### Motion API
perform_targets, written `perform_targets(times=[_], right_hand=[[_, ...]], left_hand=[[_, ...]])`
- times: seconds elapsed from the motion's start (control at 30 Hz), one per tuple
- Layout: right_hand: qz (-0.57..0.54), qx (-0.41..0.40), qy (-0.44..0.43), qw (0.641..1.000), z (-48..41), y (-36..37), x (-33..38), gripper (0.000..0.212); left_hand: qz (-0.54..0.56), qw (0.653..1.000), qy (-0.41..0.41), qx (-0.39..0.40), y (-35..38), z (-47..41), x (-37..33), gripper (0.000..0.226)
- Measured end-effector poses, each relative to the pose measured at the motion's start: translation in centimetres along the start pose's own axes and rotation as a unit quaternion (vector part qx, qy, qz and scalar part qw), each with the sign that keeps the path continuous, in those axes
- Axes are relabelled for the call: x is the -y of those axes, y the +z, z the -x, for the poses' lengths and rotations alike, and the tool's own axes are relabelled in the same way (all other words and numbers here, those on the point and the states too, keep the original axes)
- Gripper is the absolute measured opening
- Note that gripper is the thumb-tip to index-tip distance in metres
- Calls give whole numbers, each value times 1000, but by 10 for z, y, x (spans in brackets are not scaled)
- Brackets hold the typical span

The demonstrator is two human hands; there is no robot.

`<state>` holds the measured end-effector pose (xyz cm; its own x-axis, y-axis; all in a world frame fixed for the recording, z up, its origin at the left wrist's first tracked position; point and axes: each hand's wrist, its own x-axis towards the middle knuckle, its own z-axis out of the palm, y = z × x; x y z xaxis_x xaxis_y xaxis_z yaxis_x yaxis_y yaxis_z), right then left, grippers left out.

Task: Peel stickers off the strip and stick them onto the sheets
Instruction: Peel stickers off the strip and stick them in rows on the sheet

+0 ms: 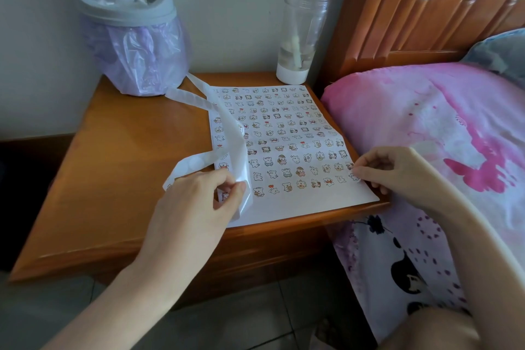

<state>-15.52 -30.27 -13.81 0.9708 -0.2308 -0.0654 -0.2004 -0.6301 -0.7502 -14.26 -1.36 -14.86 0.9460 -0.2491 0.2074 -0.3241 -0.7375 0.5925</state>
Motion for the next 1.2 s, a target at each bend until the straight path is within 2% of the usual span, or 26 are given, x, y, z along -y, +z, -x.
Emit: perform_targets(times=[0.43,0.67,1.0,1.1,1.2], right_hand=[[8,-19,-10,1000,-1,4,-5,3],[-13,-52,-3,999,-5,5,-9,20],[45,-88,-11,995,-5,10,-10,13],[36,-66,-6,997,-3,10,-8,18],[58,-80,-12,995,-2,11,-8,14]], left_hand=[[-5,1000,-2,6,-2,0,-2,12],[-3,1000,-2,9,-2,0,-2,14],[-5,1000,2,4,-4,1,-3,16],[-4,1000,2,2,-3,1,-1,15],[36,999,-14,5,-3,0,1,13]])
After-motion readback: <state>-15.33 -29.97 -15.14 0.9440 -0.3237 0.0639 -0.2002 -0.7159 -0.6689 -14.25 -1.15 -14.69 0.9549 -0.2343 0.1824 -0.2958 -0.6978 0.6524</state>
